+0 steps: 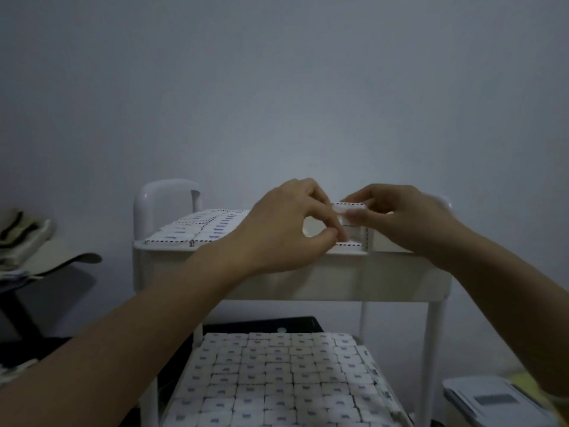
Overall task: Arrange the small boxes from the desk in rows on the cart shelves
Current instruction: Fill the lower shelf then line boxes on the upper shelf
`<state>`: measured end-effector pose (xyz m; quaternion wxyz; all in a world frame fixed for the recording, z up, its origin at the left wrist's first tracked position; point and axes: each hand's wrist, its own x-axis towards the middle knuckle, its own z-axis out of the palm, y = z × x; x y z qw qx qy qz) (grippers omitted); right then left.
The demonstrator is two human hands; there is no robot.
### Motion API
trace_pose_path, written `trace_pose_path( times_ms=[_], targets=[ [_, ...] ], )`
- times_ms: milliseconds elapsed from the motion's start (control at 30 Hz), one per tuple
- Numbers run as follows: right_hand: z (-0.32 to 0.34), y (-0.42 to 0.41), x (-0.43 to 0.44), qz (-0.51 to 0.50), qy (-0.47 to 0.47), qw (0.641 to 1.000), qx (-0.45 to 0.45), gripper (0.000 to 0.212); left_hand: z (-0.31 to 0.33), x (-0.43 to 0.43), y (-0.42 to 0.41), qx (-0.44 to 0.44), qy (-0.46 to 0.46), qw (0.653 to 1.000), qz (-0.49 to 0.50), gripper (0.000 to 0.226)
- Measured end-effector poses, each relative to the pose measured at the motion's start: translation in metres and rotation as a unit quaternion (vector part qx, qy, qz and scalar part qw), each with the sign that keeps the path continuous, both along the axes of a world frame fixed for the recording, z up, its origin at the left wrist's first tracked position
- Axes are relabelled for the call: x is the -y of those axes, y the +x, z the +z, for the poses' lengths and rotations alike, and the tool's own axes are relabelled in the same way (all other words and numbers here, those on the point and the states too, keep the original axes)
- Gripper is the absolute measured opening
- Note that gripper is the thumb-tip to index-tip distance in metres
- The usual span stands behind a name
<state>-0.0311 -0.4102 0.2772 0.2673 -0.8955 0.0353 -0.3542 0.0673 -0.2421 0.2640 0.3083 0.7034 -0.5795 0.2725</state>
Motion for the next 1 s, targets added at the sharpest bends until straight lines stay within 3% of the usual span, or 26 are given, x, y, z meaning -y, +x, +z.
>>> trace_pose_path(
  times_ms=[100, 267, 367, 467, 567, 633, 733, 833, 1000],
  targets=[
    [0.006, 0.005, -0.008, 0.076, 0.025, 0.994, -0.071, 0.015, -0.006, -0.012, 0.0, -0.007, -0.034, 0.999, -0.004, 0.025],
    [0.012, 0.009, -0.01, 0.061, 0.016, 0.979, -0.195, 0.014, -0.017, -0.045, 0.006, -0.02, -0.145, 0.989, 0.005, 0.024],
    [0.006, 0.01, -0.016, 0.021, -0.018, 0.979, -0.203, 0.02, -0.023, -0.064, 0.01, -0.021, -0.175, 0.984, 0.014, 0.024],
    [0.0, 0.009, -0.029, -0.034, -0.093, 0.988, -0.12, 0.022, -0.031, -0.081, 0.013, -0.02, -0.204, 0.978, 0.026, 0.025],
    [-0.017, 0.006, -0.066, -0.043, -0.181, 0.978, 0.095, 0.023, -0.046, -0.104, 0.013, -0.022, -0.243, 0.969, 0.027, 0.026],
    [-0.034, 0.005, -0.102, 0.014, -0.193, 0.958, 0.211, 0.019, -0.06, -0.127, 0.012, -0.012, -0.267, 0.963, 0.039, 0.027],
    [-0.069, 0.011, -0.159, 0.144, -0.192, 0.939, 0.248, 0.015, -0.085, -0.176, 0.008, 0.011, -0.284, 0.954, 0.099, 0.028],
    [-0.113, 0.029, -0.213, 0.257, -0.178, 0.931, 0.189, 0.017, -0.119, -0.242, 0.012, -0.009, -0.256, 0.95, 0.18, 0.024],
    [-0.179, 0.087, -0.275, 0.338, -0.121, 0.933, -0.028, 0.034, -0.201, -0.351, 0.03, -0.124, -0.188, 0.909, 0.35, 0.035]
  ],
)
